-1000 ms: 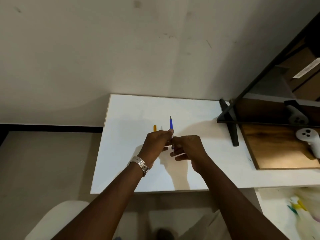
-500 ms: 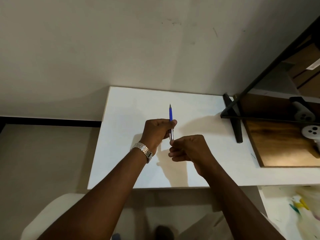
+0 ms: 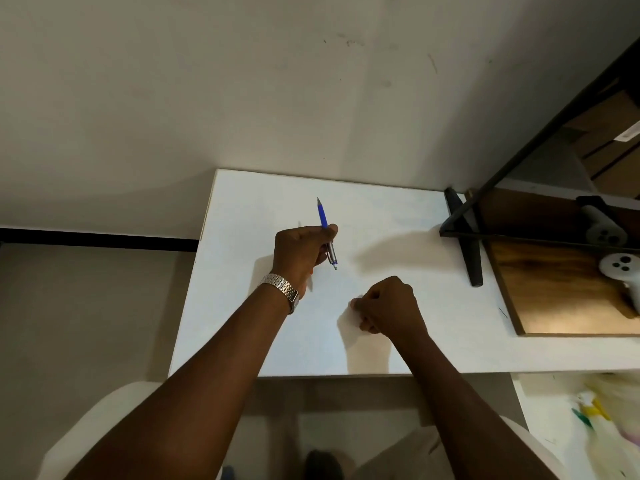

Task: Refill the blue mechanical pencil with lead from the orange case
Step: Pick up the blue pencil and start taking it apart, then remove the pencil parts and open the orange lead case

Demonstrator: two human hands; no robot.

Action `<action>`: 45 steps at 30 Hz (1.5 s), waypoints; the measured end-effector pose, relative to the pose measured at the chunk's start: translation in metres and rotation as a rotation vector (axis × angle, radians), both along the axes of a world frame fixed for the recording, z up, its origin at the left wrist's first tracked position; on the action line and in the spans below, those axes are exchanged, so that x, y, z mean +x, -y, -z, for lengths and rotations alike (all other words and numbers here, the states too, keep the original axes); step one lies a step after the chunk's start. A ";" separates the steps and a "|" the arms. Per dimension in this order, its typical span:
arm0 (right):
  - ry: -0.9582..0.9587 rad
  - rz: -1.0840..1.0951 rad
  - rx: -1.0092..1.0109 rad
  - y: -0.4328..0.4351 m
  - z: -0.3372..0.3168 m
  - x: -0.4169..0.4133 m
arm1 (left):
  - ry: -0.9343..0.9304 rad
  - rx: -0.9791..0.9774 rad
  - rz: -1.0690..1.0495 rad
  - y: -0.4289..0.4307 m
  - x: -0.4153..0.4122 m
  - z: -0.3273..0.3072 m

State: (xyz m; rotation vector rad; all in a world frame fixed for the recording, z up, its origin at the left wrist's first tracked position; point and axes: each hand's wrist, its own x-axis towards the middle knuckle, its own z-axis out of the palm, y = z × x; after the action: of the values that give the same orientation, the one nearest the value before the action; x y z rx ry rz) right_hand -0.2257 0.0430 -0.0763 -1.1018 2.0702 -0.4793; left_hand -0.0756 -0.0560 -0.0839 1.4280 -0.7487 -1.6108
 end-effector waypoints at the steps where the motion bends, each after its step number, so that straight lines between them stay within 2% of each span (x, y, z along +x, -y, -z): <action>1: -0.015 0.004 -0.001 0.002 0.002 0.000 | -0.006 0.002 0.000 0.000 -0.001 0.000; 6: -0.012 0.011 -0.008 0.007 0.004 0.000 | 0.011 0.012 0.018 -0.002 -0.002 0.003; 9: -0.001 0.005 -0.085 0.008 -0.003 0.001 | 0.026 0.006 0.019 -0.003 -0.003 0.004; 10: 0.064 0.023 -0.129 0.008 -0.006 0.002 | 0.035 0.002 0.020 -0.002 -0.004 0.003; 13: 0.414 0.117 -0.183 0.008 -0.018 0.012 | 0.080 -0.028 0.028 -0.003 -0.006 0.003; 15: 0.513 0.141 -0.167 0.007 -0.021 0.019 | 0.102 -0.045 0.038 -0.004 -0.007 0.003; 26: 0.513 0.184 -0.162 0.010 -0.017 0.022 | 0.098 -0.039 0.037 -0.004 -0.011 0.005; 29: 0.439 0.169 -0.147 0.005 -0.015 0.012 | 0.072 -0.027 -0.017 0.001 -0.006 0.006; 33: 0.025 0.107 -0.132 0.005 -0.010 -0.020 | -0.003 -0.018 -0.032 0.004 -0.002 0.008; 36: -0.171 0.030 -0.044 0.004 -0.008 -0.028 | -0.003 -0.013 -0.017 0.003 -0.005 0.009; 39: -0.237 0.009 -0.034 0.004 -0.006 -0.024 | -0.006 -0.012 -0.014 0.004 -0.007 0.010; 45: -0.224 0.029 0.004 0.008 -0.010 -0.028 | 0.021 -0.004 0.014 0.003 -0.010 0.013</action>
State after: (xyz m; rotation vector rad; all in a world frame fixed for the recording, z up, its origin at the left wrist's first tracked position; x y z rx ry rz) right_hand -0.2539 0.0354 -0.0666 -1.1687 2.2825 -0.3797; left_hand -0.0852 -0.0591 -0.0969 1.4419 -0.7758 -1.6058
